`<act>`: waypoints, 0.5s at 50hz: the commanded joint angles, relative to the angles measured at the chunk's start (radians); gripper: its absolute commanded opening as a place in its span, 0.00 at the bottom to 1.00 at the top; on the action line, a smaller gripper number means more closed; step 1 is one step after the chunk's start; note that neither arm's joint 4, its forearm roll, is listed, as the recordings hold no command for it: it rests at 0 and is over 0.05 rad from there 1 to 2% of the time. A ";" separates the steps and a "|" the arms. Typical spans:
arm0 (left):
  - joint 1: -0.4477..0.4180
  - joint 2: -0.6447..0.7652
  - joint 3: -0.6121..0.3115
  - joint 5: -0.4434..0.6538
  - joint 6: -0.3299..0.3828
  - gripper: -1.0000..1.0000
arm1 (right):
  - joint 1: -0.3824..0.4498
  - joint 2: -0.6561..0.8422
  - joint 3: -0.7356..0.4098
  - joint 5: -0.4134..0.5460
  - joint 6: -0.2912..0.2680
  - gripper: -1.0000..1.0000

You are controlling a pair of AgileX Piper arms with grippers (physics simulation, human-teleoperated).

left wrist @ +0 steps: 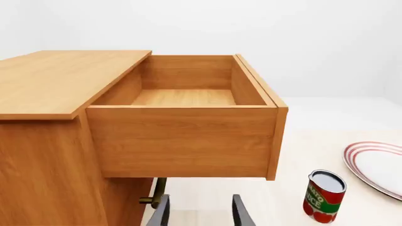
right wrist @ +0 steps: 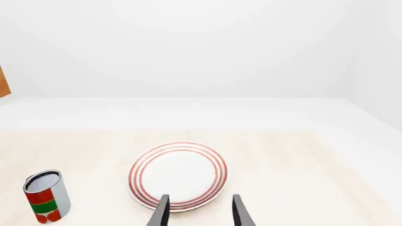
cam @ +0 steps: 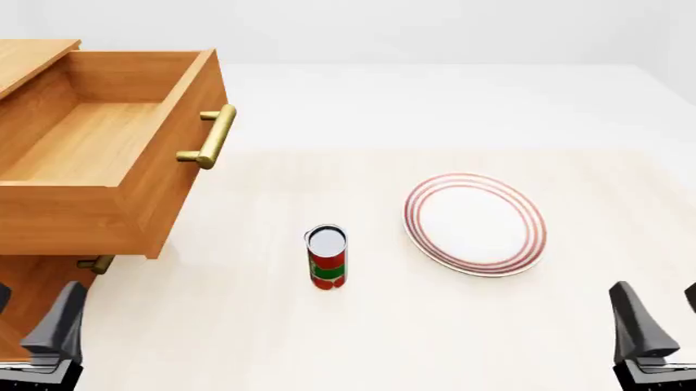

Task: Put the bowl in the top drawer of the cabinet.

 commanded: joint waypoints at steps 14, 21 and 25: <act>-0.001 0.001 -0.004 0.003 0.007 1.00 | 0.000 0.004 -0.002 -0.002 -0.001 1.00; -0.009 0.000 -0.004 0.007 0.005 1.00 | 0.000 0.004 -0.003 -0.001 0.000 1.00; -0.008 -0.001 -0.003 0.009 0.005 1.00 | 0.000 0.004 -0.003 0.000 0.000 1.00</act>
